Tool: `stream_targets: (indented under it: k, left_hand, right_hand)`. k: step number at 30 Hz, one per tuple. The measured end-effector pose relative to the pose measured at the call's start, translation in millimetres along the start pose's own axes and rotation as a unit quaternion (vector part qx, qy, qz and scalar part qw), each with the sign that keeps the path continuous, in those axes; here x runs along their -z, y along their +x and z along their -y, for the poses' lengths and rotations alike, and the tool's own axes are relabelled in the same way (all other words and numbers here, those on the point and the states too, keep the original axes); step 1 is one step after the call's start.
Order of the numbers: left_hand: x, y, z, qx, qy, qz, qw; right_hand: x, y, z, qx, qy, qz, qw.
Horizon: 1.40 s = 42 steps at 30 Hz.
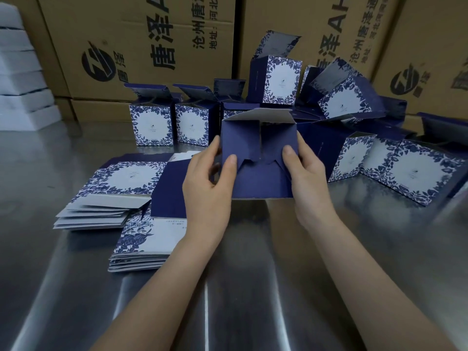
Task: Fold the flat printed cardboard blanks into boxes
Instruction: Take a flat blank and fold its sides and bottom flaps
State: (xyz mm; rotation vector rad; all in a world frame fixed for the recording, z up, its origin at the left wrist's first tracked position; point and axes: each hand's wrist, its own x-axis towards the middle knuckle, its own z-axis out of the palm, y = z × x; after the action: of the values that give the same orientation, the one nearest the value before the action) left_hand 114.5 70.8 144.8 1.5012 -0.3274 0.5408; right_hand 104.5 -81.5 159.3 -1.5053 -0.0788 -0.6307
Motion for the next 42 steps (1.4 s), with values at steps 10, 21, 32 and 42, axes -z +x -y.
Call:
stream_targets:
  k: [10,21,32,42]
  left_hand:
    - [1.5,1.8,-4.7,0.031,-0.011,-0.044,0.998]
    - [8.1,12.1,-9.2,0.044,-0.018,-0.121,0.992]
    - [7.8,15.9,-13.2,0.029,0.025,-0.105,0.994]
    - [10.0,18.6,-8.6,0.038,-0.009,-0.105,0.994]
  right_hand:
    - [-7.2,-3.5,-4.9,0.019,-0.038,-0.022,0.999]
    - [-6.9,-7.2,-4.3,0.060,-0.067,-0.082,0.993]
    - [-7.4,-10.6,1.9,0.098,-0.097,-0.135,0.981]
    - [-11.8,-11.2,-3.1,0.091,-0.119,-0.079,0.986]
